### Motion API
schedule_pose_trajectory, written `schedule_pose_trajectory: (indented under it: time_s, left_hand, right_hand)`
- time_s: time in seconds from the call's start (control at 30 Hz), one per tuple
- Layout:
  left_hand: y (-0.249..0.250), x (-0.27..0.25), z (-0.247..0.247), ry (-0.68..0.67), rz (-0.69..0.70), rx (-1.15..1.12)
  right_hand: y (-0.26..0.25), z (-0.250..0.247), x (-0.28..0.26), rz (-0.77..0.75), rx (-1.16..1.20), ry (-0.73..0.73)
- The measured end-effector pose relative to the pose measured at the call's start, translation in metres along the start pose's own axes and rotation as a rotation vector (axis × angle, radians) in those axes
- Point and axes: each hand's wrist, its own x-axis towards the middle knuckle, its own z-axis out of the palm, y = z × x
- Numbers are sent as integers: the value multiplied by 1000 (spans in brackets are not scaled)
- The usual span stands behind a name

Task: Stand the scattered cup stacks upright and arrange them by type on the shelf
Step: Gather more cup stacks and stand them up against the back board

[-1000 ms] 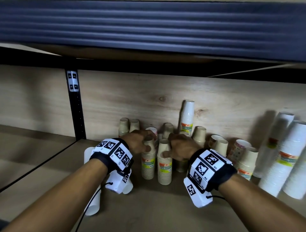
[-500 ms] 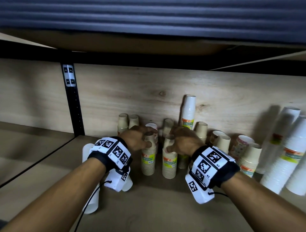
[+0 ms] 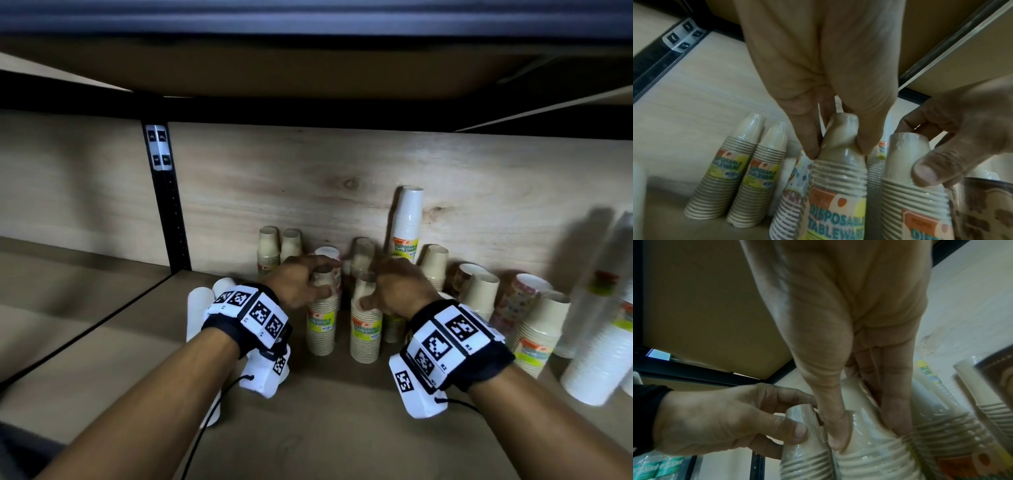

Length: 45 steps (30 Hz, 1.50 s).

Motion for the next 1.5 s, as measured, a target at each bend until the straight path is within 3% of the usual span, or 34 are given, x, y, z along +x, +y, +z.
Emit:
schedule_pose_trajectory:
  time_s: [0.37, 0.5, 0.63, 0.7, 0.77, 0.83, 0.93, 1.03, 1.17, 1.33, 1.43, 1.5]
  left_hand:
    - [11, -34, -22, -9, -41, -20]
    - [-2, -65, -46, 8, -233, 205]
    - [-25, -95, -65, -164, -503, 459]
    - [-32, -110, -66, -215, -572, 496]
    - [-43, -124, -57, -227, -681, 442]
    - [-55, -137, -46, -215, -814, 381]
    - [-62, -149, -34, -267, -883, 282]
    - [-62, -155, -27, -255, -881, 177]
    - [-66, -160, -33, -247, -890, 120]
    - [-74, -173, -66, -274, -907, 231]
    - [-72, -175, -99, -197, -933, 295]
    - [-65, -173, -127, -107, -866, 288]
  right_hand:
    - [-1, 1, -13, 6, -28, -8]
    - [-12, 2, -20, 13, -102, -22]
    - [-44, -3, -36, -34, -123, 307]
    - [-67, -8, -45, -98, -40, 392]
    - [-86, 1, -49, -216, 42, 318]
    - [-102, 19, -48, -280, 92, 128]
    - [-118, 53, -44, -298, -33, -201]
    - [-127, 81, -37, -247, -95, -392]
    - [-131, 98, -38, -171, -37, -411]
    - [-130, 90, -35, -158, 16, -415]
    - [-130, 66, -25, -167, 57, -350]
    - [-131, 45, -16, -136, 167, -296]
